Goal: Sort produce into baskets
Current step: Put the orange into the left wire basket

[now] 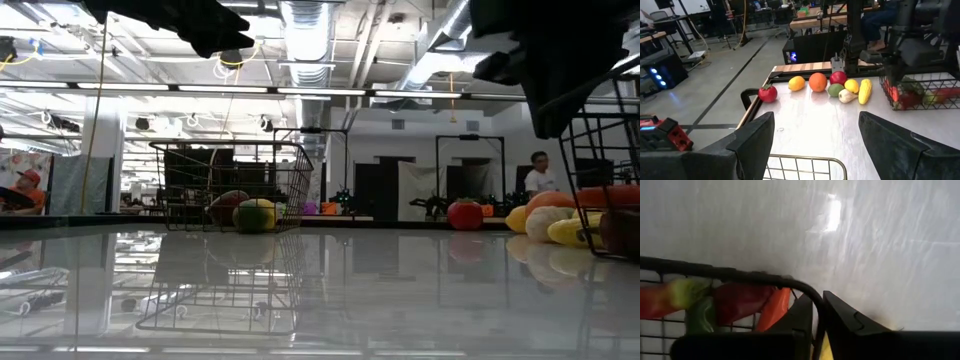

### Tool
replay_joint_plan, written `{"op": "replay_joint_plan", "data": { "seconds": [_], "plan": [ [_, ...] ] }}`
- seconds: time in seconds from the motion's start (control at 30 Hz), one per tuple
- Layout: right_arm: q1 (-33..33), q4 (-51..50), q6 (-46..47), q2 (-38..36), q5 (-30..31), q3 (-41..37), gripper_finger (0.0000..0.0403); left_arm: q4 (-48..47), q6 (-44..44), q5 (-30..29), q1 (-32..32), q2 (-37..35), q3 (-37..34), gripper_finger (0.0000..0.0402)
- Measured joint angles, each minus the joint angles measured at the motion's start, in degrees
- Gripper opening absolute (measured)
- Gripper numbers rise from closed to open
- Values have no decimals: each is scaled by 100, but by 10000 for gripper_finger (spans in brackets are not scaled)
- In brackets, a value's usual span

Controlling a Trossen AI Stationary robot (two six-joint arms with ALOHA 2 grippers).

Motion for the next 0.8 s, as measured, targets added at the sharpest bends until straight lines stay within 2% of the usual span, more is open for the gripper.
{"op": "replay_joint_plan", "data": {
  "seconds": [0.13, 0.33, 0.47, 0.6, 0.7, 0.8],
  "plan": [
    [-54, 82, 225, 1, -183, 0, 113, -20, 0, 2, -1, 0, 0, 279],
    [-50, 37, 137, -1, -206, 31, 198, -58, 0, 1, -1, -13, 0, 279],
    [-85, -713, 124, -5, -195, 625, 237, -58, -1, 0, -1, -13, 0, 279],
    [-137, -1442, 532, -25, -169, 1363, 243, -52, -4, 0, -1, -13, 0, 279],
    [-215, -1972, 863, -37, 383, 1739, 237, -52, 7, 0, -1, -13, 0, 279],
    [-462, -2380, 1578, -37, 1343, 1808, 226, -76, 22, 0, -1, -13, 0, 279]
  ]
}}
